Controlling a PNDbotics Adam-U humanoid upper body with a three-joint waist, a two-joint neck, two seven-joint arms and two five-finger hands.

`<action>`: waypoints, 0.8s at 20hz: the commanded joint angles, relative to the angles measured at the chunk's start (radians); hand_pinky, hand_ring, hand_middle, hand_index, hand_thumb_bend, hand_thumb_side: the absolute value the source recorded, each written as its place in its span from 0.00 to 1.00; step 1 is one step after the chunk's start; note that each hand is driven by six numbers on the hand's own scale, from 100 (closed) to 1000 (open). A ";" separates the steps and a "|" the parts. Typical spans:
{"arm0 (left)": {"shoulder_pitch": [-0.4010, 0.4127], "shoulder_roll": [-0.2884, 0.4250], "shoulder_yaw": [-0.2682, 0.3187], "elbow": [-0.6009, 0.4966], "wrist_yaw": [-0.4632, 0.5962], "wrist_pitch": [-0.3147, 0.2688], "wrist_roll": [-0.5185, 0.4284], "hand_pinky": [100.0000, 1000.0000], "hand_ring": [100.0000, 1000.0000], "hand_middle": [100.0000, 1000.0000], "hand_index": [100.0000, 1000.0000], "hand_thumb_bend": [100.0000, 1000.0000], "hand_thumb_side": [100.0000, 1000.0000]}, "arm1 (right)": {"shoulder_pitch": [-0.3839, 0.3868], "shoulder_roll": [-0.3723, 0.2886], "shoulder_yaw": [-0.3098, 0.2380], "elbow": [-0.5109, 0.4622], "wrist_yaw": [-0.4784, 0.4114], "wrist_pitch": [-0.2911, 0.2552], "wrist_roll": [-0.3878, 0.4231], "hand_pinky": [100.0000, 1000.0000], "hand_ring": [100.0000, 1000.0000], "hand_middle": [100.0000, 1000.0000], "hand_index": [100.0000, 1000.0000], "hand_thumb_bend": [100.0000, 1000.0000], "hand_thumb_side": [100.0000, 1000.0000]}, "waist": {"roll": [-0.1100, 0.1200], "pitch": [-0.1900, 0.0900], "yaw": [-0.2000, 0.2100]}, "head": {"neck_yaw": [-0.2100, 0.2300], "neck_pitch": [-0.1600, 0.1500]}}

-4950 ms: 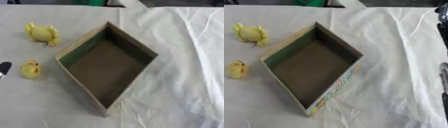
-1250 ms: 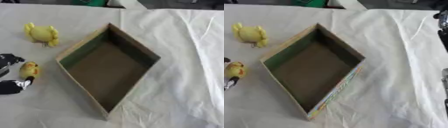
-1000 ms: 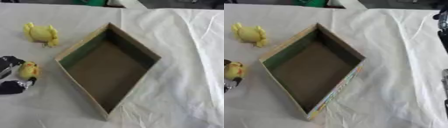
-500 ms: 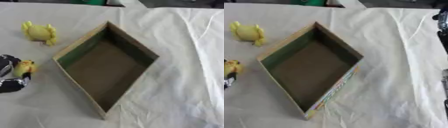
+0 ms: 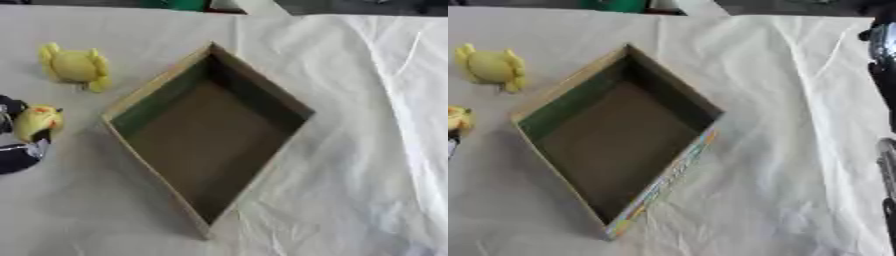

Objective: Pick up objects on the table and place them in the box.

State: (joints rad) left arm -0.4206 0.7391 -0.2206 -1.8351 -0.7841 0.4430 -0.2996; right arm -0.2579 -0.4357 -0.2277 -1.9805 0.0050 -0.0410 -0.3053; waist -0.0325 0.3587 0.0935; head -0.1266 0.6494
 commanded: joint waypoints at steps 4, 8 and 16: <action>-0.018 0.031 0.044 -0.091 -0.023 0.014 0.035 0.18 0.45 0.39 0.47 0.00 0.17 | -0.004 -0.019 -0.010 -0.019 -0.009 -0.002 0.003 0.71 0.51 0.36 0.69 0.00 0.44 | 0.003 -0.028 0.002 | -0.013 0.002; -0.036 0.036 0.061 -0.143 -0.064 0.014 0.060 0.16 0.43 0.37 0.44 0.00 0.17 | -0.004 -0.022 -0.009 -0.019 -0.010 -0.004 0.004 0.71 0.51 0.36 0.69 0.00 0.44 | 0.004 -0.036 0.005 | -0.016 0.006; -0.136 0.017 0.055 -0.165 -0.063 -0.026 0.085 0.13 0.41 0.35 0.41 0.00 0.19 | -0.005 -0.027 -0.005 -0.019 -0.013 -0.008 0.006 0.70 0.51 0.36 0.69 0.00 0.44 | 0.009 -0.052 0.010 | -0.017 0.012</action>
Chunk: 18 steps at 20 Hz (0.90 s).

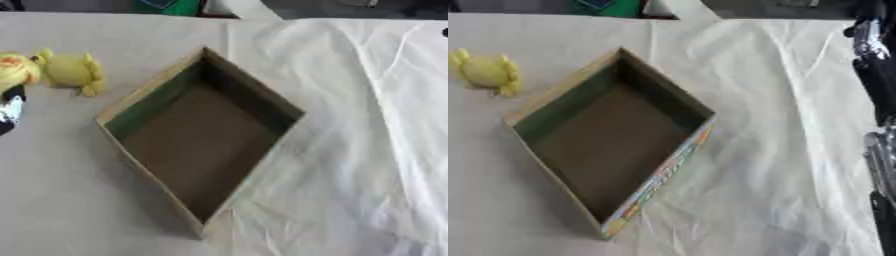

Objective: Pick up objects on the table and place them in the box.

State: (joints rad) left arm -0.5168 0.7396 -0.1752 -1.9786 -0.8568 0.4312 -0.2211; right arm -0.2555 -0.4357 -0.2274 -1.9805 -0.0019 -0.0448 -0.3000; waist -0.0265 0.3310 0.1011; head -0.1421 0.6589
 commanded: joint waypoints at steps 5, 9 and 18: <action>-0.176 -0.062 -0.013 -0.021 0.075 -0.045 -0.003 0.13 0.41 0.34 0.40 0.00 0.20 | -0.007 -0.026 -0.005 -0.019 -0.008 -0.004 0.001 0.70 0.51 0.36 0.69 0.00 0.44 | 0.005 -0.033 0.005 | -0.002 0.005; -0.253 -0.120 -0.048 -0.021 0.104 -0.078 -0.034 0.13 0.41 0.34 0.40 0.00 0.20 | -0.010 -0.027 -0.003 -0.019 -0.010 -0.005 0.001 0.70 0.51 0.36 0.69 0.00 0.44 | 0.008 -0.038 0.004 | 0.000 0.010; -0.312 -0.241 -0.156 -0.021 0.077 -0.154 -0.175 0.14 0.42 0.35 0.41 0.00 0.17 | -0.026 -0.029 0.007 -0.019 -0.017 -0.010 0.010 0.70 0.51 0.37 0.69 0.00 0.44 | 0.014 -0.045 0.001 | 0.014 0.009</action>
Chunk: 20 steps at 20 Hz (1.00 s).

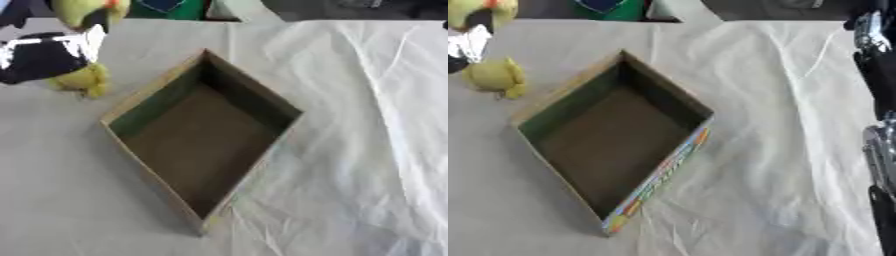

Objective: Pick up objects on the table and place them in the box.

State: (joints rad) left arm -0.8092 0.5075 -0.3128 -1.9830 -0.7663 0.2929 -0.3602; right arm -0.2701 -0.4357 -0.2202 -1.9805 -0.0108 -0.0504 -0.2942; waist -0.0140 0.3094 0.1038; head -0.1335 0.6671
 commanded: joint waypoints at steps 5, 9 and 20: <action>-0.010 -0.038 -0.060 -0.007 -0.045 -0.031 -0.097 0.15 0.42 0.36 0.42 0.00 0.17 | -0.014 -0.026 0.002 -0.019 -0.011 -0.003 0.007 0.71 0.51 0.37 0.69 0.00 0.45 | 0.007 -0.022 -0.004 | 0.011 -0.002; -0.010 -0.062 -0.094 0.036 -0.063 -0.039 -0.108 0.15 0.43 0.36 0.43 0.00 0.17 | -0.016 -0.023 0.003 -0.019 -0.012 -0.001 0.010 0.71 0.51 0.37 0.69 0.00 0.45 | 0.007 -0.018 -0.009 | 0.006 -0.003; -0.045 -0.114 -0.182 0.102 -0.133 -0.132 -0.182 0.23 0.49 0.42 0.52 0.00 0.16 | -0.019 -0.020 0.005 -0.019 -0.012 0.000 0.015 0.71 0.51 0.36 0.69 0.00 0.45 | 0.002 -0.005 -0.019 | -0.019 -0.010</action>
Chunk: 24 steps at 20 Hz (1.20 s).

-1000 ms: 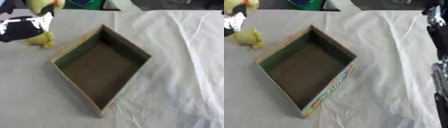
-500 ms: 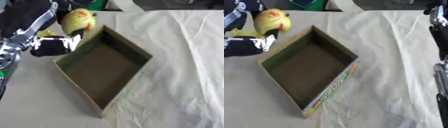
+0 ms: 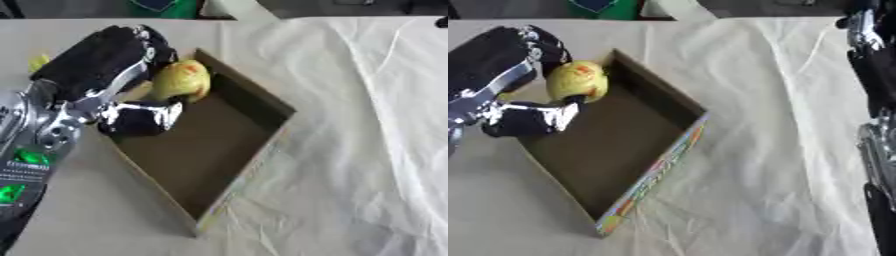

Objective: Pick up objects on the table and place them in the box.

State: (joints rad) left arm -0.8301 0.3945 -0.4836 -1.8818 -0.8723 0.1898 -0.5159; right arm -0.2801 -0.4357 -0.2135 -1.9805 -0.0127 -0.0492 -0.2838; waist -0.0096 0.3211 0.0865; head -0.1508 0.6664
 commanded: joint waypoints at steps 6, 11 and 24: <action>-0.025 -0.011 -0.033 0.017 -0.105 -0.099 -0.123 0.33 0.57 0.53 0.70 0.00 0.23 | -0.008 -0.020 -0.002 -0.019 -0.009 -0.002 0.005 0.71 0.51 0.36 0.69 0.00 0.45 | -0.002 -0.015 -0.003 | -0.012 -0.008; -0.022 -0.010 -0.028 0.015 -0.151 -0.140 -0.198 0.53 0.76 0.73 0.87 0.15 0.54 | -0.007 -0.018 -0.003 -0.019 -0.009 -0.001 0.004 0.71 0.51 0.36 0.69 0.00 0.45 | -0.002 -0.016 -0.001 | -0.013 -0.010; -0.008 -0.003 0.049 -0.057 -0.192 -0.096 -0.137 0.56 0.79 0.75 0.89 0.24 0.77 | 0.002 -0.013 -0.007 -0.019 -0.009 0.001 0.000 0.71 0.52 0.36 0.69 0.00 0.45 | -0.005 -0.021 0.005 | 0.004 -0.018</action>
State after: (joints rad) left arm -0.8268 0.3784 -0.4622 -1.9068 -1.0641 0.0773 -0.6812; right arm -0.2724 -0.4350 -0.2096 -1.9805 -0.0156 -0.0497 -0.2827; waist -0.0126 0.3213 0.0918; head -0.1504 0.6607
